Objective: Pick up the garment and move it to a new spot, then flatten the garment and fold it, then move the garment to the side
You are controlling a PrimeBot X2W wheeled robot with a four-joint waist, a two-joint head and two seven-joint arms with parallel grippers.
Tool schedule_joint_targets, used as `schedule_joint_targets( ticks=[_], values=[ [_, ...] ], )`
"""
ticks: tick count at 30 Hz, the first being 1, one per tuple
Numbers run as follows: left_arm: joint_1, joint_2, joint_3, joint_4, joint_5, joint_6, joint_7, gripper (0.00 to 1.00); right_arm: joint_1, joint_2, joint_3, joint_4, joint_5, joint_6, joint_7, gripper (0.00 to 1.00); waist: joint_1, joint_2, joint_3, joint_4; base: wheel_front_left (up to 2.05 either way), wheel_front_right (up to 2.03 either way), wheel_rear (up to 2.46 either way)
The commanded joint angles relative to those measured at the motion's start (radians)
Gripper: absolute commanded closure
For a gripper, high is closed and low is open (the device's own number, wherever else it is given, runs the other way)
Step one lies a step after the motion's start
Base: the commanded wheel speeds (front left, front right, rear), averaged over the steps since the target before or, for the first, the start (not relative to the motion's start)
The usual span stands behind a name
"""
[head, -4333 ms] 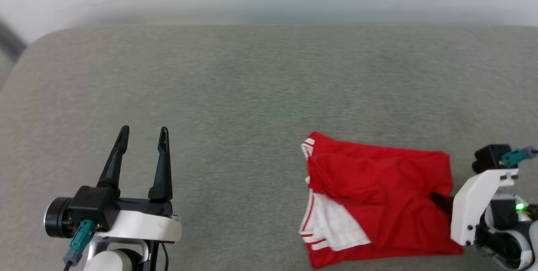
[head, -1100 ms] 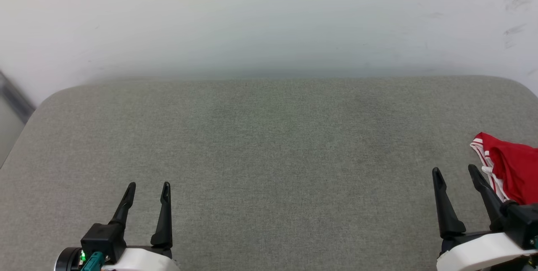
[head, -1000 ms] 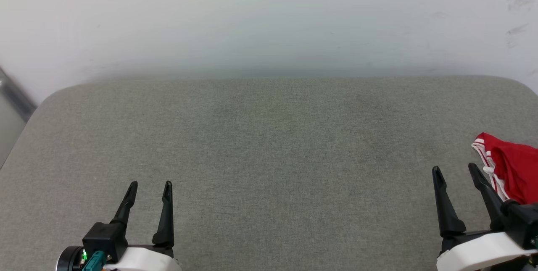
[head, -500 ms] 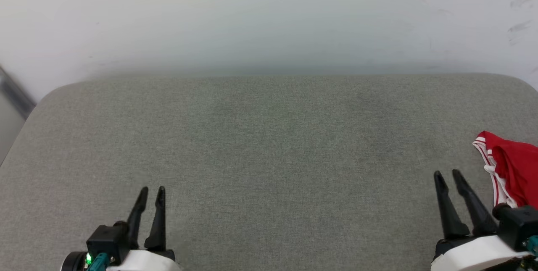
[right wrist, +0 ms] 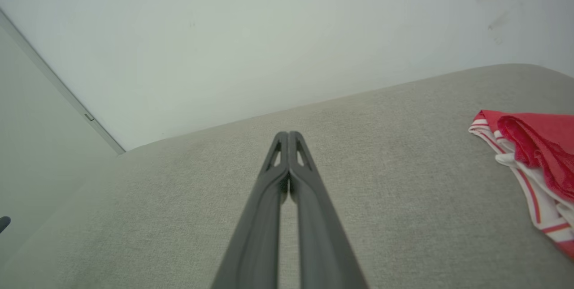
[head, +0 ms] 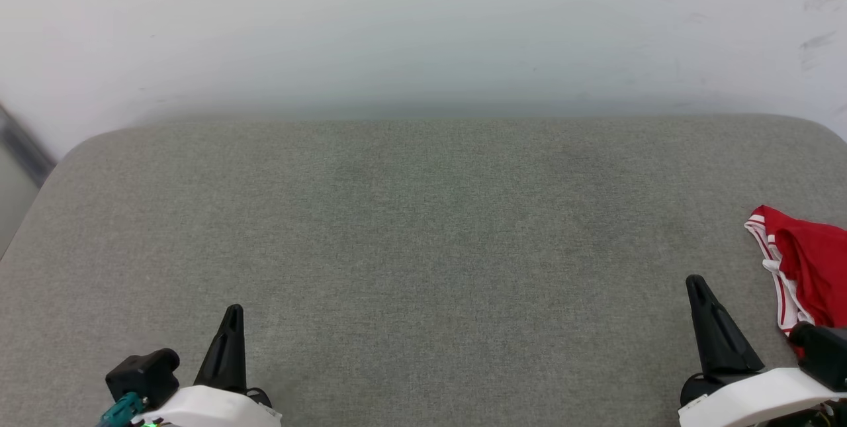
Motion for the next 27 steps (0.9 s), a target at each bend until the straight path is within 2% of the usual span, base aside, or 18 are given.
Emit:
schedule_joint_targets(
  ticks=[1,27],
  values=[
    [-0.032,0.001,0.012,-0.01,-0.037,-0.006,0.008,1.0,-0.032,-0.01,0.0,-0.004,0.044,0.0,0.0,1.0,0.0,0.0,0.0,0.0,0.0,0.0,0.0],
    [-0.079,-0.034,0.07,0.032,-0.407,-0.043,0.109,1.0,-0.097,-0.024,-0.002,0.111,0.468,0.0,0.011,1.0,0.0,0.0,0.005,-0.007,0.0,0.0,0.0]
  ],
)
